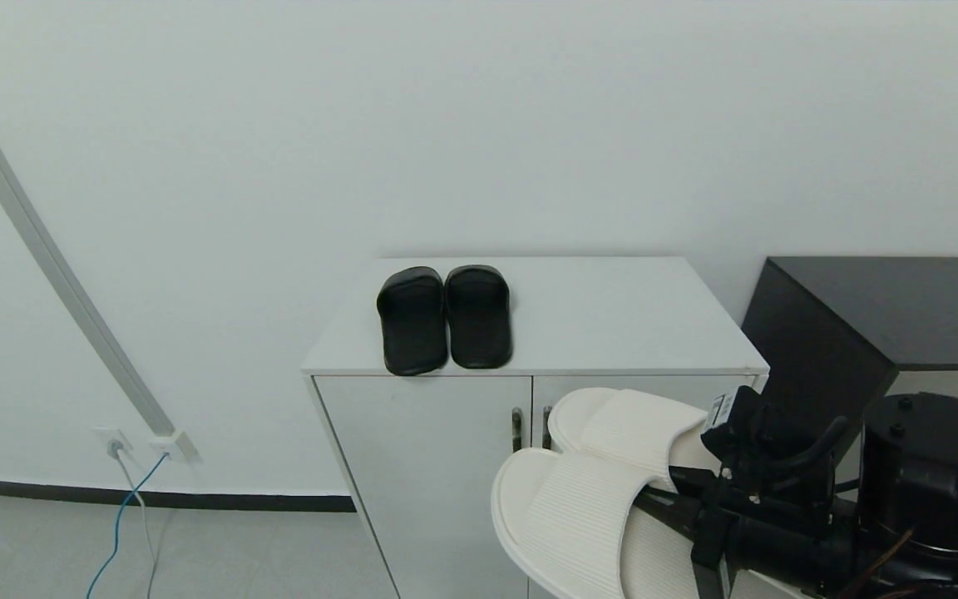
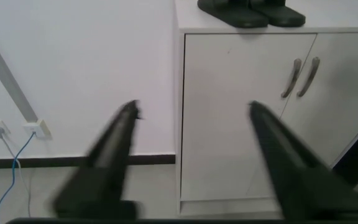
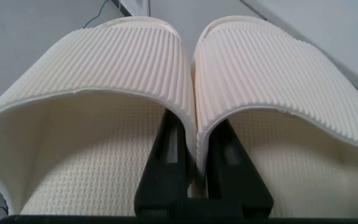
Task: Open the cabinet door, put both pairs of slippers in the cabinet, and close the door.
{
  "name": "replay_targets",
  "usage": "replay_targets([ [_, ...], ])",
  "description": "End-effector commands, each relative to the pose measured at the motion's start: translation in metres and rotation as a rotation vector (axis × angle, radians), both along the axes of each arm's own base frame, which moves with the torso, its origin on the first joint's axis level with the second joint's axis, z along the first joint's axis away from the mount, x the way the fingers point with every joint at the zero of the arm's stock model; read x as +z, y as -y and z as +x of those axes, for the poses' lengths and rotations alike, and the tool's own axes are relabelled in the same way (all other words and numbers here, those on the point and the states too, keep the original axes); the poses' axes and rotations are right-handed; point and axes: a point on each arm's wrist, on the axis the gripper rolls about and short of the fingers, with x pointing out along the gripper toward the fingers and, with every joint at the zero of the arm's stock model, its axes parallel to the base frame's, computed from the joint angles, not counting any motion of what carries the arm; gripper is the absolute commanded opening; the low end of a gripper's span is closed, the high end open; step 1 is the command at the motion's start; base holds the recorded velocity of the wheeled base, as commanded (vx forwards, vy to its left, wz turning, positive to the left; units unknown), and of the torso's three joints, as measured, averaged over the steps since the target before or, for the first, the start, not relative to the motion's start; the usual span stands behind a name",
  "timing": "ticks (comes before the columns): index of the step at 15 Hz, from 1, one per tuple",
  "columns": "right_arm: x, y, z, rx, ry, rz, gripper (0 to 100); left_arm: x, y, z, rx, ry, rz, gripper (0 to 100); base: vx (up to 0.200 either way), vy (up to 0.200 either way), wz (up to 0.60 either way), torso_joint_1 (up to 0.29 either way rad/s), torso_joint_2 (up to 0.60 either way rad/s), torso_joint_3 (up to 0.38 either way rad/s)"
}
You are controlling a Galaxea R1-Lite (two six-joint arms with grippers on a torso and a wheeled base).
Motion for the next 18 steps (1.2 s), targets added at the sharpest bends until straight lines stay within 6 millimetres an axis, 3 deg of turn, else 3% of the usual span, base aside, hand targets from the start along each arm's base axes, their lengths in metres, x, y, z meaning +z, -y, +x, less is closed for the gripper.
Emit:
replay_targets([
  [1,-0.0006,-0.0001,0.0000,0.001,-0.001,-0.002,0,-0.0001,0.0000,0.0001,0.000,-0.002,0.000,100,0.000,0.000,0.00,-0.227,0.54,0.305],
  [18,-0.0024,0.0012,-0.0017,0.002,-0.002,-0.011,0,-0.0001,0.0000,0.0001,0.000,-0.002,0.000,100,0.000,0.000,0.00,-0.181,0.51,0.323],
])
